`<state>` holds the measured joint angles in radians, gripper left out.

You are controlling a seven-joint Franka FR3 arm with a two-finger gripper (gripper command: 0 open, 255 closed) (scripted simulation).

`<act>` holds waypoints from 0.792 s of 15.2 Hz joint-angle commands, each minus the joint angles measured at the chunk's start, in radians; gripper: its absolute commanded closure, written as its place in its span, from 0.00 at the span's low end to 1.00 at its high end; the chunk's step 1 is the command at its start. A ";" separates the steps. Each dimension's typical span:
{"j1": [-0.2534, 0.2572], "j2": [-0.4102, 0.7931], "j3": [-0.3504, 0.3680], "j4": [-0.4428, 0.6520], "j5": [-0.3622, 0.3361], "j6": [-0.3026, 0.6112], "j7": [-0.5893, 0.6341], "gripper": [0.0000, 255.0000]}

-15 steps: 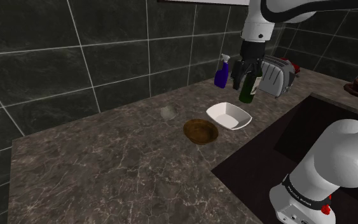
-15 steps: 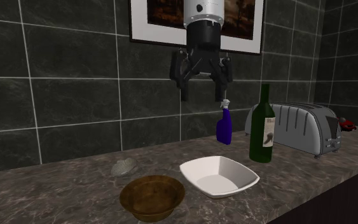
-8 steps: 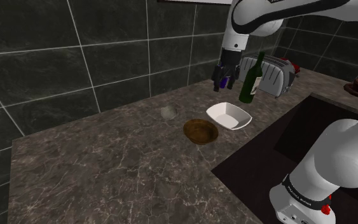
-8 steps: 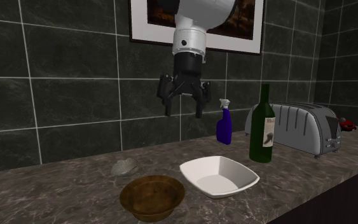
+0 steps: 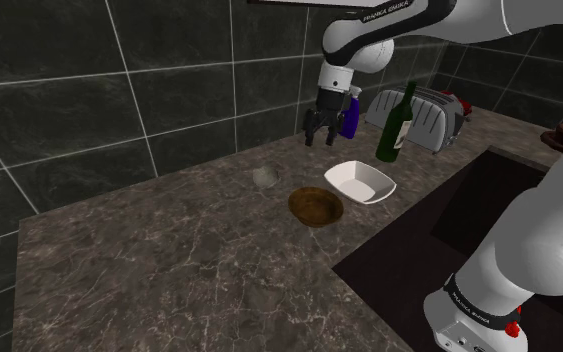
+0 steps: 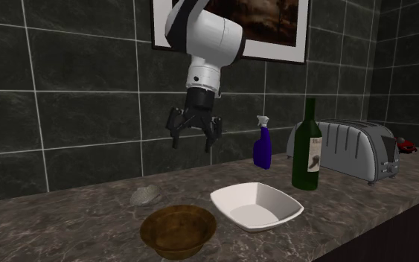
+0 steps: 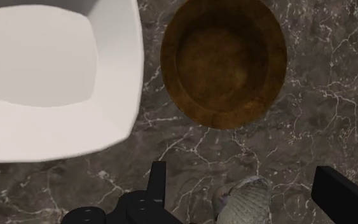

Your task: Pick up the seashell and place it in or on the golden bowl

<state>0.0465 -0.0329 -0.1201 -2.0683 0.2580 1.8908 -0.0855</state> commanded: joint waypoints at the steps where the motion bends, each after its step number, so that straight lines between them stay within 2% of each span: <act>1: -0.004 0.091 -0.006 0.070 0.040 0.009 -0.027 0.00; 7: -0.025 0.340 0.004 0.294 0.151 0.000 -0.073 0.00; 12: -0.056 0.558 0.029 0.530 0.226 -0.041 -0.083 0.00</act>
<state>-0.0021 0.4779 -0.0964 -1.5933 0.4687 1.8618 -0.1677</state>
